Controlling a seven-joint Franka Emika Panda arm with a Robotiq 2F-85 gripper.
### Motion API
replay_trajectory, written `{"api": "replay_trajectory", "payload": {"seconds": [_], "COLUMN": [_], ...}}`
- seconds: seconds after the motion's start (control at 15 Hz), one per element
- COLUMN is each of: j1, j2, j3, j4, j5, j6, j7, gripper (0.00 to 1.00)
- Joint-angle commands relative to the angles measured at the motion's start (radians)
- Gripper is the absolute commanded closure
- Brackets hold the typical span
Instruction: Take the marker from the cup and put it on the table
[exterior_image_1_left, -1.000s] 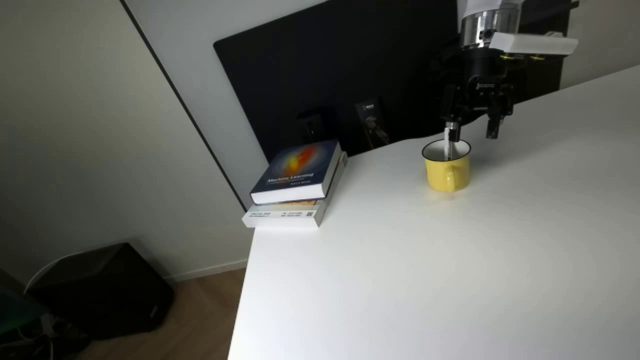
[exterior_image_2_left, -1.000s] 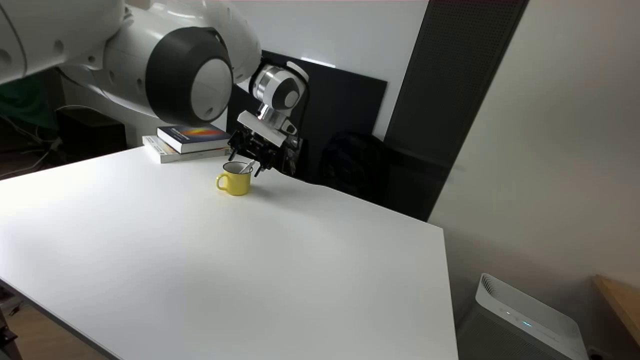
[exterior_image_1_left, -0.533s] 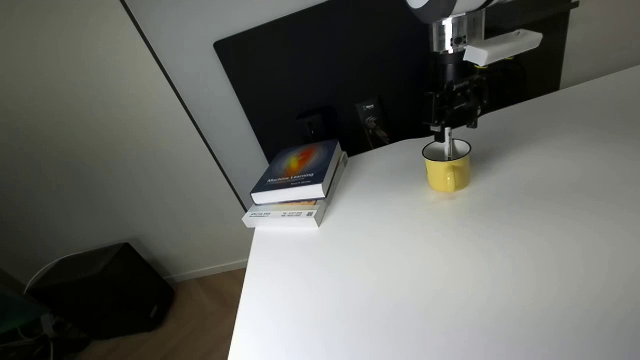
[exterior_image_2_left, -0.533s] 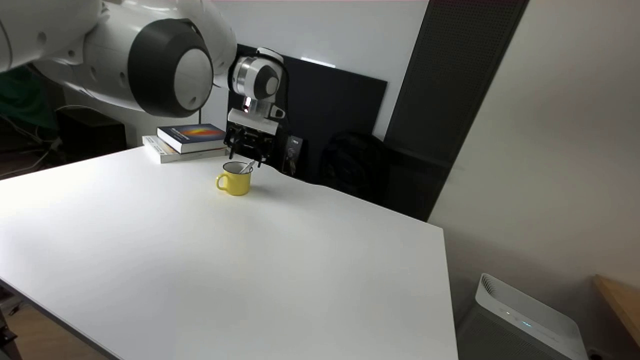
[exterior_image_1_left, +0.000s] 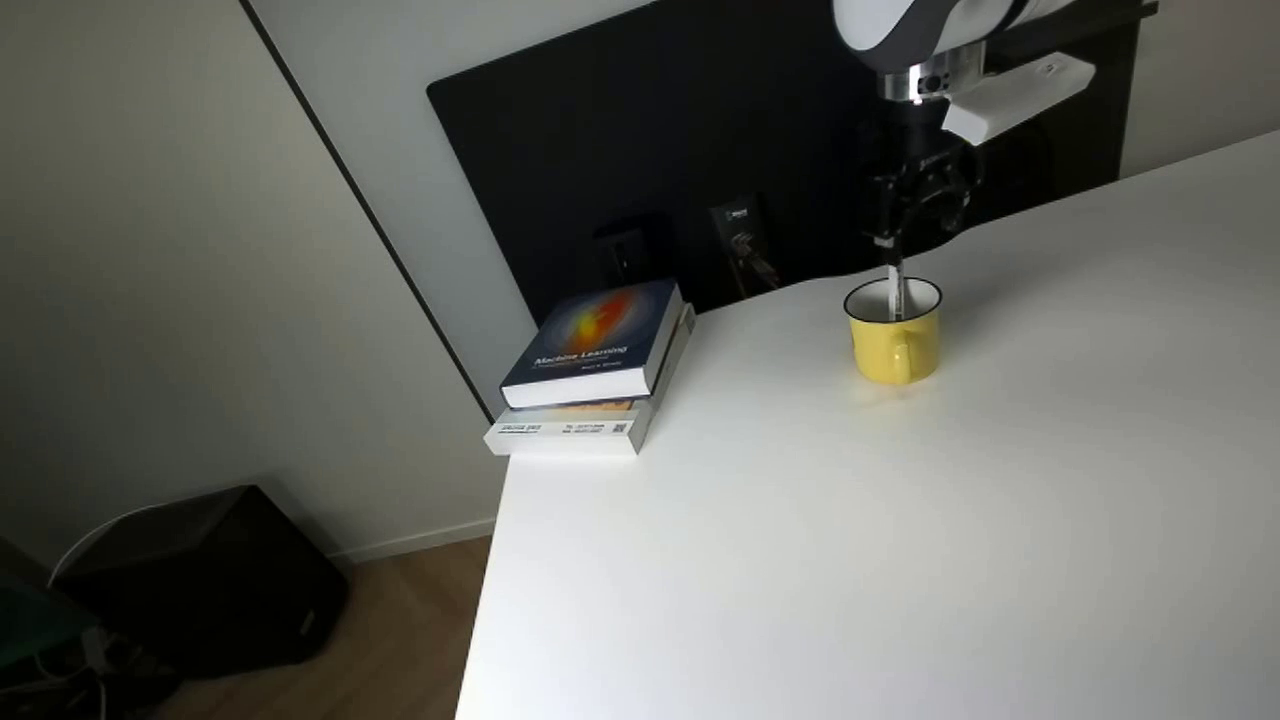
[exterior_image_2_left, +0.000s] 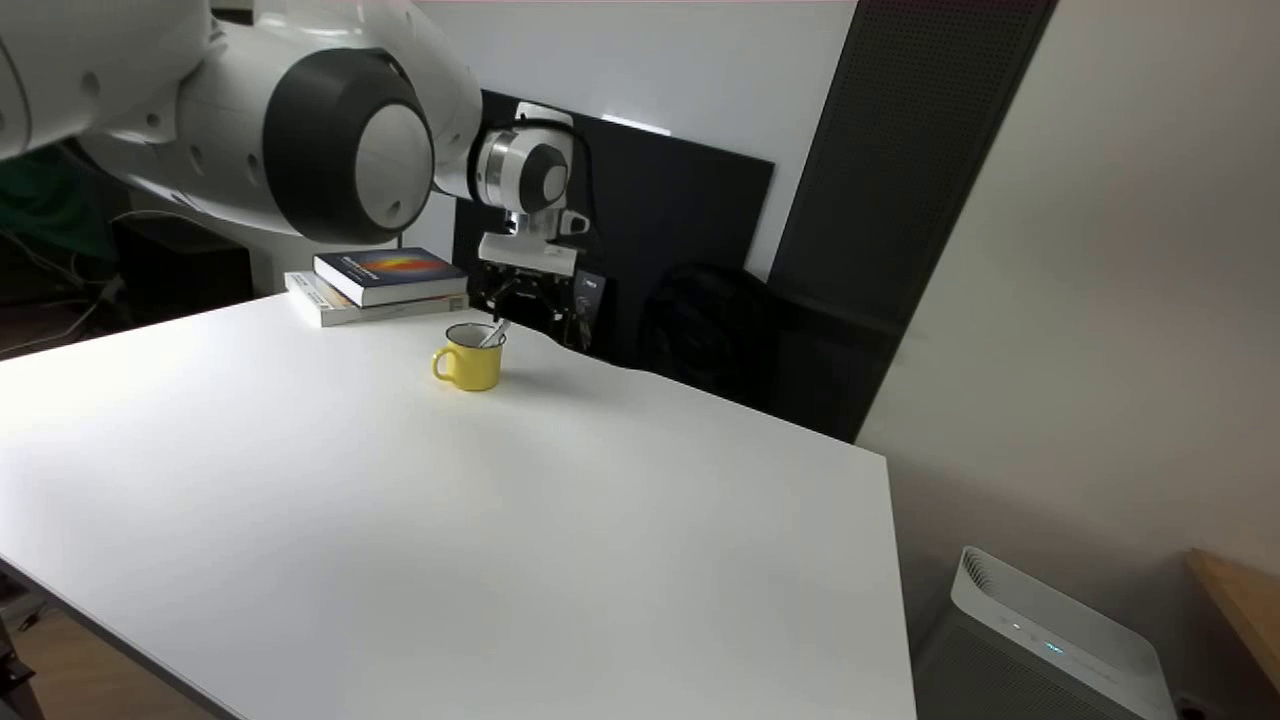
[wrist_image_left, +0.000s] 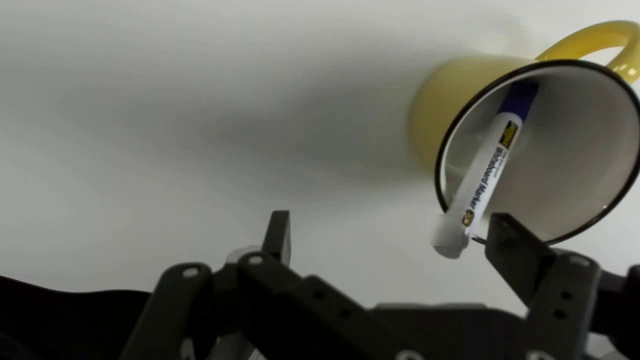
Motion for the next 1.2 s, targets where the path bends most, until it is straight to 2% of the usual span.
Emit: {"api": "replay_trajectory", "payload": {"seconds": [0.0,1.13], "j1": [-0.013,0.006], "j2": [0.026,0.045], "j3": [-0.003,0.004], "j4": [0.036,0.037], "j5": [0.011,0.039], "j6": [0.029,-0.024], "j7": [0.04,0.078], "gripper": [0.0,0.0]}}
